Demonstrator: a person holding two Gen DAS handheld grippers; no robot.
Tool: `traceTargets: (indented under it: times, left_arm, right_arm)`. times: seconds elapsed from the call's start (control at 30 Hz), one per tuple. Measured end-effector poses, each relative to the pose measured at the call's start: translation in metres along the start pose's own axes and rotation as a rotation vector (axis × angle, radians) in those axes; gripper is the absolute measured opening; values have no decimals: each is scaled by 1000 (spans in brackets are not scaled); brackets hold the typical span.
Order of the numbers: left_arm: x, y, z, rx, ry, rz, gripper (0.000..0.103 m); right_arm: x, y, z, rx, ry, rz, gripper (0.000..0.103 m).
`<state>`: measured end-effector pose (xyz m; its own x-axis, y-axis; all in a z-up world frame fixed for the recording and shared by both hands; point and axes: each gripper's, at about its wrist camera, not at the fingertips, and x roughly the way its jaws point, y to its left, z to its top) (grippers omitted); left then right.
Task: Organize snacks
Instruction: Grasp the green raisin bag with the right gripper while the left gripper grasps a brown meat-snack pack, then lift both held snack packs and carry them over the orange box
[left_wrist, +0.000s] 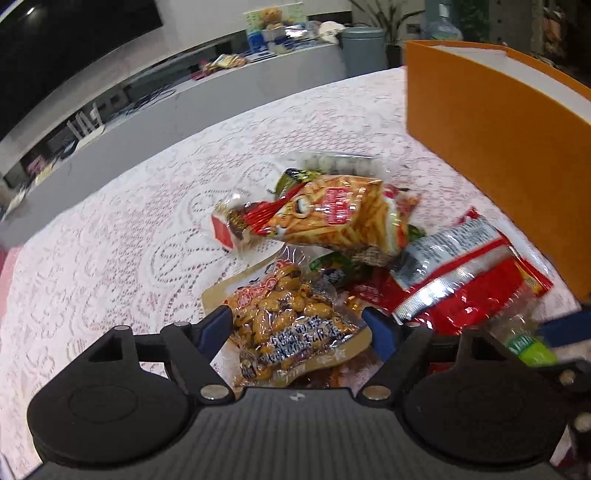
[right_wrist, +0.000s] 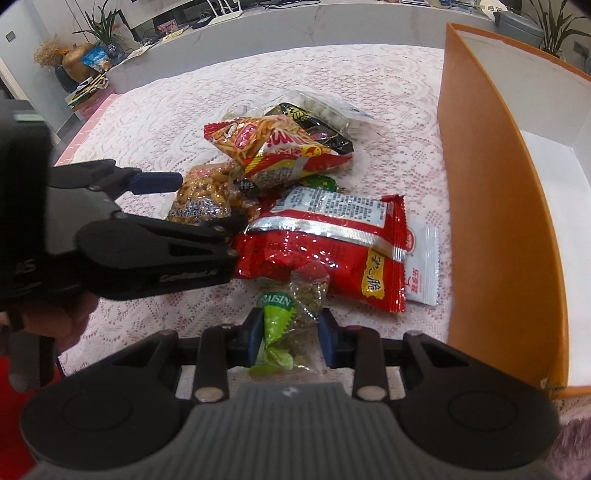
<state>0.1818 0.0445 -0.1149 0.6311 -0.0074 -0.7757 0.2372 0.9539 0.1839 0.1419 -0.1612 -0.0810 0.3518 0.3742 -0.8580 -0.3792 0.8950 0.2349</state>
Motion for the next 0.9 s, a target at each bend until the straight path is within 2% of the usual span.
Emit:
traceTargets:
  times: [0.07,0.2,0.37,0.4,0.43,0.47,0.53,0.6,0.73,0.77,0.9]
  left_arm:
    - [1,9,2,-62,18,-21,94]
    - [0,32,0,-213,47,-90,85]
    - [-11,45,1,-309,90,-113,72]
    - [-14,47,1,-323,96,-115,66]
    - [-19,49,1,-335,103,-117,48]
    - [-23,50,1,-348,108,-121,39]
    - [-28,54,2,-367,120,-130,28]
    - [-35,55,-1,-388,132,-130,23]
    - [-53,50,-7,-343,126,-86,13]
    - [-58,47,-9,-320,132,-85,6]
    - [-78,35,-23,-236,163,-121,6]
  right_arm:
    - [0,-1,0,2,0,3,31]
    - [0,-3,-1,9,-2,10,31]
    - [1,-3,-2,5,-4,9,31]
    - [1,-2,-2,3,-4,8,31]
    - [1,-2,-2,1,-3,7,31]
    - [0,-2,-2,0,-1,6,31]
    - [0,-2,-2,-6,0,4,31]
    - [-1,-1,-3,-5,1,3,30]
    - [-3,-3,-6,6,4,4,30]
    - [-3,-3,-6,8,5,4,30]
    - [-5,-2,-9,1,1,3,30]
